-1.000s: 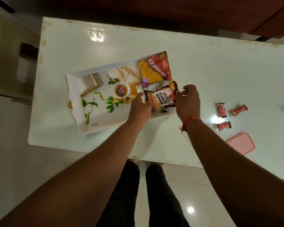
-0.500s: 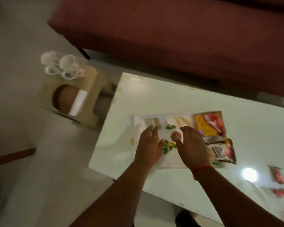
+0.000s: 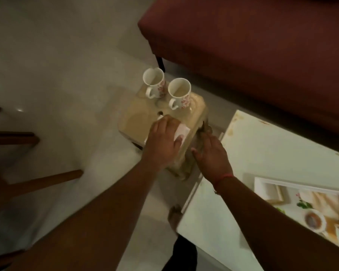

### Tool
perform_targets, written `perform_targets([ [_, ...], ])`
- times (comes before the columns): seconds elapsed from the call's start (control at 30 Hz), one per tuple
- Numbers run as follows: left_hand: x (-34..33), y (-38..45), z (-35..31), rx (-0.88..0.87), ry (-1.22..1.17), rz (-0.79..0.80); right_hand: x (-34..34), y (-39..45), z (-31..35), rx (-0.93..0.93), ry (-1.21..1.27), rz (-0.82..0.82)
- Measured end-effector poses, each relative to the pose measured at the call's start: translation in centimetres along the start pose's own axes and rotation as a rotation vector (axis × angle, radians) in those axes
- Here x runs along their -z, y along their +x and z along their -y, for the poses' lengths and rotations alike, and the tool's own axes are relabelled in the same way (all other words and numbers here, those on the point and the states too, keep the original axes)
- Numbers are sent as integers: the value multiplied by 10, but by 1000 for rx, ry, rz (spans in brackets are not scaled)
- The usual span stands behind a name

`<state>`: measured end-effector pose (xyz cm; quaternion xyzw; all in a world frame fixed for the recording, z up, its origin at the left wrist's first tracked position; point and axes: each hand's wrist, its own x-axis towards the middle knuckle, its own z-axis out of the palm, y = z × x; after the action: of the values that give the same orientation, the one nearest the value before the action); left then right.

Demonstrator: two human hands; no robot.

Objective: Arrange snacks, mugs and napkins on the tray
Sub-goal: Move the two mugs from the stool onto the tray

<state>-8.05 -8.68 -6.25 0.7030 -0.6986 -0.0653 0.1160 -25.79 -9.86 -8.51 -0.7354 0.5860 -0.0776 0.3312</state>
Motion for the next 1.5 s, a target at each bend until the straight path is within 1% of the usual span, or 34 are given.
perform_targets([
  [0.07,8,22,31,80,-37,-87,-5,31,26,-4,23,-30],
  [0.13,12,47,56,197,-40,-90,-4,64,44,-22,35,-91],
  [0.2,14,75,76,236,-18,-68,5,96,56,14,-26,-136],
  [0.27,18,106,94,228,0,-15,15,129,66,68,-142,-120],
  [0.3,21,120,101,207,26,26,22,143,71,95,-212,-82],
  [0.37,24,149,112,160,72,141,30,171,79,133,-351,49],
  [0.43,22,174,119,155,81,263,34,193,89,158,-468,189],
  [0.5,18,193,121,177,71,341,35,207,96,163,-513,251],
  [0.6,9,212,119,211,59,394,33,219,100,161,-545,277],
  [0.67,6,217,117,216,63,384,32,221,99,169,-556,275],
  [0.73,4,219,113,189,82,367,36,219,92,170,-504,240],
  [0.83,2,217,98,99,133,320,48,201,68,147,-373,140],
  [0.93,3,216,64,-22,136,265,68,167,28,87,-253,0],
  [1.0,3,217,32,-107,142,248,83,140,-2,35,-224,-56],
  [1.2,-15,197,-110,-354,139,283,129,30,-103,-188,-133,-207],
  [1.3,-34,166,-192,-477,159,298,141,-35,-154,-322,-122,-235],
  [1.43,-61,107,-290,-616,107,361,146,-120,-207,-398,-134,-213],
  [1.5,-75,76,-327,-638,72,410,144,-157,-224,-407,-138,-206],
])
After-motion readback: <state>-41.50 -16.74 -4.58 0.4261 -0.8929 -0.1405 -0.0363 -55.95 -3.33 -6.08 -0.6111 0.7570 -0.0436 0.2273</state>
